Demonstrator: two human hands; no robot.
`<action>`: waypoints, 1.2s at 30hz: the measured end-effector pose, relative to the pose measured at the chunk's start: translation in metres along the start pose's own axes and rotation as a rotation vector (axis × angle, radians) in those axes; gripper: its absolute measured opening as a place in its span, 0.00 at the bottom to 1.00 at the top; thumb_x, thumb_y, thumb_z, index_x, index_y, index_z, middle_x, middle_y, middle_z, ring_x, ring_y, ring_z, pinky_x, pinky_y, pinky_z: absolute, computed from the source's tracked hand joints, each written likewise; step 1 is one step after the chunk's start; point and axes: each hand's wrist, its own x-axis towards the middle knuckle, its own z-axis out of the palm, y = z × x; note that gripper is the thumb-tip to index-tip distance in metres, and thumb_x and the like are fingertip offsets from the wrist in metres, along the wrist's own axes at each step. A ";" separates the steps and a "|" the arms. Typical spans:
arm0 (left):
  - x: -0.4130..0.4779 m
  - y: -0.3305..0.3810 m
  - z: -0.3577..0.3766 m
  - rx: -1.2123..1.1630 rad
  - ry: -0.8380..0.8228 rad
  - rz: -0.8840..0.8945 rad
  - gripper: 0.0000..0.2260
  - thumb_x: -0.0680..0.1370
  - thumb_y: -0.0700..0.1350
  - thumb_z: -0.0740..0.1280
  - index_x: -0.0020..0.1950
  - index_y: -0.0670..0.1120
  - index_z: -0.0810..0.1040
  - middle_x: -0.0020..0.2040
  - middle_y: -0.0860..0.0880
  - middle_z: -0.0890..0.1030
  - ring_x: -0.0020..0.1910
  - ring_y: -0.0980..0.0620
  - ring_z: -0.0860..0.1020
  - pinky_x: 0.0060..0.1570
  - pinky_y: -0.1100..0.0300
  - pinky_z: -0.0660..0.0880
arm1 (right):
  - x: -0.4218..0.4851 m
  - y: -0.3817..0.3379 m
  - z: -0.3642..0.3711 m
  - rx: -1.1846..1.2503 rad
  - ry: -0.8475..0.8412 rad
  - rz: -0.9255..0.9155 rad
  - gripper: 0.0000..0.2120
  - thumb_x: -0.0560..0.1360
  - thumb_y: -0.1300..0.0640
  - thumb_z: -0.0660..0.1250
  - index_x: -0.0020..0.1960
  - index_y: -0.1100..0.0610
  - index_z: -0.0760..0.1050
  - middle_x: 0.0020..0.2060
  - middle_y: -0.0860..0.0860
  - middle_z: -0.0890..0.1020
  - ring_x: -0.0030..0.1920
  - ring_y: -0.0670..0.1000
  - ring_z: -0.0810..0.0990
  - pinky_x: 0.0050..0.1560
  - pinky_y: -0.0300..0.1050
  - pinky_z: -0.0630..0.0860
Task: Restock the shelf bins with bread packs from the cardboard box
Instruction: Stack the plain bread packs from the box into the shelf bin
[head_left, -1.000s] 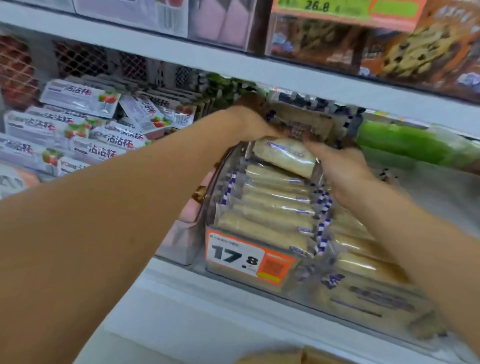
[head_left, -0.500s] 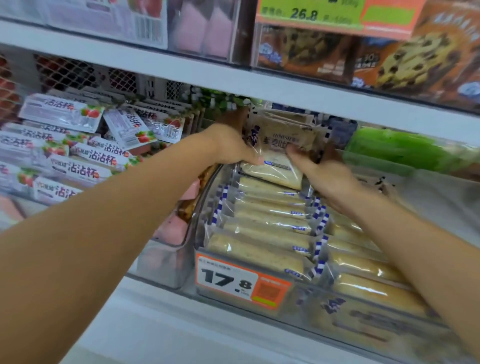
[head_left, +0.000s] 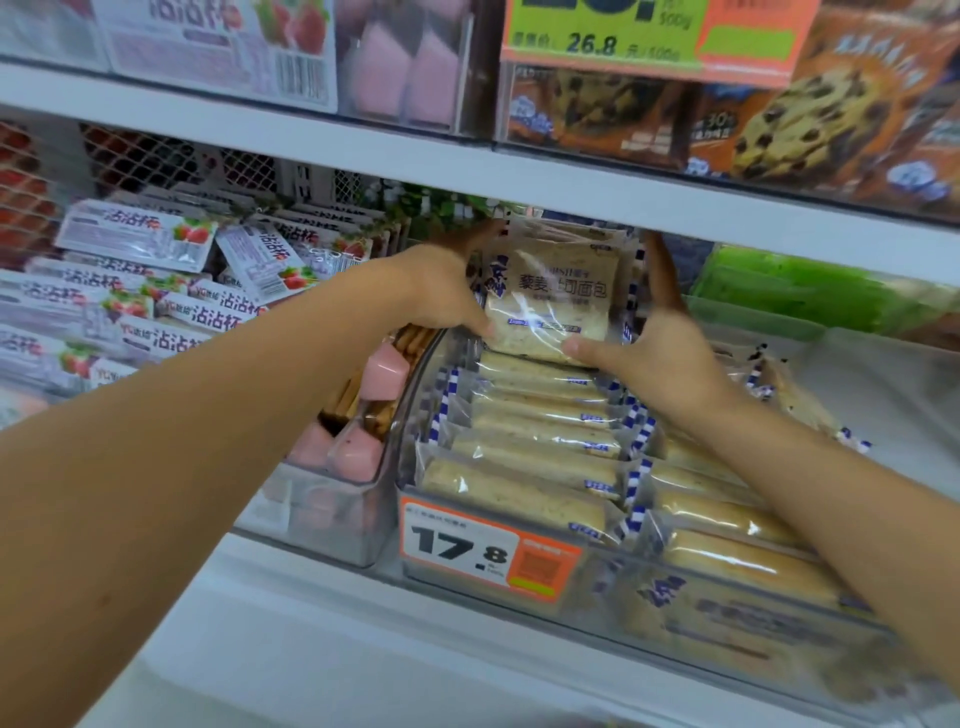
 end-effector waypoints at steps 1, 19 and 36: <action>0.000 -0.001 0.000 -0.015 0.005 0.012 0.48 0.73 0.48 0.75 0.80 0.59 0.45 0.77 0.43 0.64 0.71 0.43 0.68 0.63 0.58 0.68 | -0.001 0.000 -0.002 -0.003 -0.032 -0.019 0.56 0.65 0.50 0.79 0.78 0.40 0.43 0.76 0.47 0.61 0.71 0.49 0.65 0.63 0.38 0.66; -0.003 0.008 0.005 0.305 0.084 -0.098 0.33 0.73 0.62 0.70 0.67 0.39 0.72 0.64 0.41 0.77 0.63 0.42 0.75 0.59 0.51 0.73 | -0.004 0.007 -0.009 -0.147 -0.110 -0.043 0.60 0.62 0.41 0.78 0.78 0.42 0.38 0.78 0.47 0.53 0.75 0.52 0.61 0.68 0.42 0.64; -0.199 0.085 0.091 -0.339 0.281 -0.173 0.09 0.72 0.45 0.71 0.34 0.52 0.73 0.32 0.56 0.76 0.34 0.53 0.76 0.32 0.65 0.71 | -0.183 -0.018 -0.096 -0.237 -0.039 -0.007 0.06 0.70 0.61 0.68 0.40 0.51 0.74 0.31 0.46 0.75 0.35 0.51 0.76 0.40 0.50 0.76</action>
